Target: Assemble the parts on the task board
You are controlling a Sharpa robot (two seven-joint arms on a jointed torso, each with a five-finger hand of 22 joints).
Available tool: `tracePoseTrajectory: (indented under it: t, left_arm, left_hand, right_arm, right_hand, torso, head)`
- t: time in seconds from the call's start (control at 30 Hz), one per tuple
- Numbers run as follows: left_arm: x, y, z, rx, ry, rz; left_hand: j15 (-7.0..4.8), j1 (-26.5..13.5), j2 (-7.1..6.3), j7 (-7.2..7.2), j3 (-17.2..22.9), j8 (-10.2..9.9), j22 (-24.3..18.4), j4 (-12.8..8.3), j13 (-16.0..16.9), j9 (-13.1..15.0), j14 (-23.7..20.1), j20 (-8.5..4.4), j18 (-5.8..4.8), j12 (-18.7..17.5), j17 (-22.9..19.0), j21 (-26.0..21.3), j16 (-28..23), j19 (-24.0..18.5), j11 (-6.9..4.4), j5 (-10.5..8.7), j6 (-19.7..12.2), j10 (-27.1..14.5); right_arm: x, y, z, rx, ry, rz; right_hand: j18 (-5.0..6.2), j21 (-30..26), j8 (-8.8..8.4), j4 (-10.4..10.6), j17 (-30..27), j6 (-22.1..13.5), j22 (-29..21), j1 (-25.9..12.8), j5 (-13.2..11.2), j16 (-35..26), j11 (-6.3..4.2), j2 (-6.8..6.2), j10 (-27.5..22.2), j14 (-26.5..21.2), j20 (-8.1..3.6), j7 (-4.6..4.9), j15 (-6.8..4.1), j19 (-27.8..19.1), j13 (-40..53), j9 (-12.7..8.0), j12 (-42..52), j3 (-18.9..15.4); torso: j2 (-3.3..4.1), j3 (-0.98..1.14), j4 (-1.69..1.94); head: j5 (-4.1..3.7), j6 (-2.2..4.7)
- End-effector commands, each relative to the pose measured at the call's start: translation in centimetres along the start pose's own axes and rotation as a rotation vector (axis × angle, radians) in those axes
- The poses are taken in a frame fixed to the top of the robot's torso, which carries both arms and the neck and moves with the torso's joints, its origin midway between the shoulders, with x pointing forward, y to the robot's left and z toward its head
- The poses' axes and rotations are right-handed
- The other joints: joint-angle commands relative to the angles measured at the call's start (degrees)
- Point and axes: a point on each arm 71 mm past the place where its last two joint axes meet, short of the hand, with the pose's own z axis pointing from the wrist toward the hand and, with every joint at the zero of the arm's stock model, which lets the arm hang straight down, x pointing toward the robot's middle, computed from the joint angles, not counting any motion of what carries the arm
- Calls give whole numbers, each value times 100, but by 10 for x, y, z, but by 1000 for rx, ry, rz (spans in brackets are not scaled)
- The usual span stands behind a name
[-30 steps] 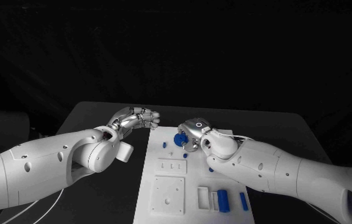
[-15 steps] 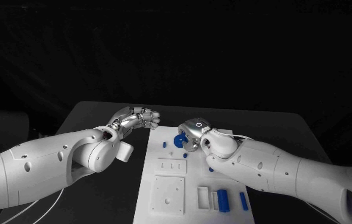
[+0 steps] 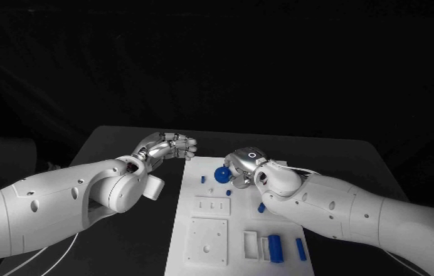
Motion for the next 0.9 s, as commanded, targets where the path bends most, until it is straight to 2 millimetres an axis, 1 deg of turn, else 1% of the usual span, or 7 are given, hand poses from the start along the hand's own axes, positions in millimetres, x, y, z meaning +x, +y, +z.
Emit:
tracePoseTrajectory:
  t: [0.03,0.2,0.37,0.63,0.8,0.87,0.9]
  left_arm:
    - [0,-2,0,15,9,-2]
    - [-4,-2,0,18,1,1]
    - [-6,-1,1,20,0,2]
    - [-8,0,2,21,-4,3]
    - [-9,0,2,20,0,0]
    - [-9,0,2,18,2,0]
    - [-9,0,2,18,2,0]
  left_hand:
    - [9,-52,11,36,23,-26,-3,26,-7,-10,24,10,112,-25,8,24,-25,-35,-9,15,24,44]
    - [9,-49,5,35,24,-27,-3,19,-7,-10,24,8,113,-27,10,24,-28,-36,-10,16,24,45]
    - [8,-47,3,34,25,-27,-3,17,-7,-11,24,8,114,-28,11,24,-28,-36,-11,16,24,46]
    - [8,-45,4,34,26,-28,-3,15,-6,-11,25,8,114,-29,12,24,-30,-37,-11,16,24,47]
    - [8,-45,7,34,27,-28,-3,15,-6,-11,25,8,115,-29,13,24,-30,-37,-11,16,24,48]
    - [8,-46,6,34,26,-28,-3,16,-6,-11,25,8,114,-30,14,24,-31,-37,-11,16,24,48]
    - [8,-48,5,34,25,-28,-4,16,-7,-11,24,8,114,-31,14,24,-32,-38,-11,15,24,47]
  right_arm:
    - [-15,-6,-5,-25,-86,133]
    - [-34,-33,-16,-62,-112,277]
    - [-41,-69,-24,-67,-118,381]
    - [-34,-129,-41,42,-69,472]
    - [-29,-146,-46,69,-41,473]
    - [-25,-151,-49,84,-31,479]
    - [-24,-155,-50,93,-27,478]
  right_hand:
    - [351,-4,-6,7,6,64,80,-13,9,-40,64,-42,-15,0,-29,84,51,-5,-9,1,26,-37]
    - [351,-13,1,10,7,71,79,-39,29,-56,74,-43,-33,-7,-27,93,61,-21,-13,3,26,-85]
    - [351,-23,12,-147,19,48,96,-60,352,-93,86,115,-102,-19,-28,106,70,-83,-18,10,38,-370]
    - [351,-3,38,-515,80,19,111,-232,1005,-123,90,368,-206,-63,-52,112,72,-191,-27,31,78,-1057]
    - [351,8,31,-628,104,-7,113,-280,1169,-132,103,417,-241,-84,-53,124,83,-229,-33,29,90,-1258]
    - [351,8,28,-658,111,-17,112,-288,1202,-137,106,432,-254,-94,-53,128,86,-243,-35,28,92,-1308]
    - [351,8,27,-671,114,-20,112,-284,1211,-139,106,440,-260,-98,-54,128,87,-249,-36,27,92,-1321]
  torso:
    - [-3,11,-17]
    - [-9,19,-39]
    - [-27,48,-74]
    - [-52,126,-132]
    - [-46,147,-140]
    - [-43,138,-144]
    - [-41,149,-153]
  head:
    - [3,14]
    - [-11,59]
    - [26,80]
    - [54,91]
    - [40,116]
    - [44,136]
    - [54,140]
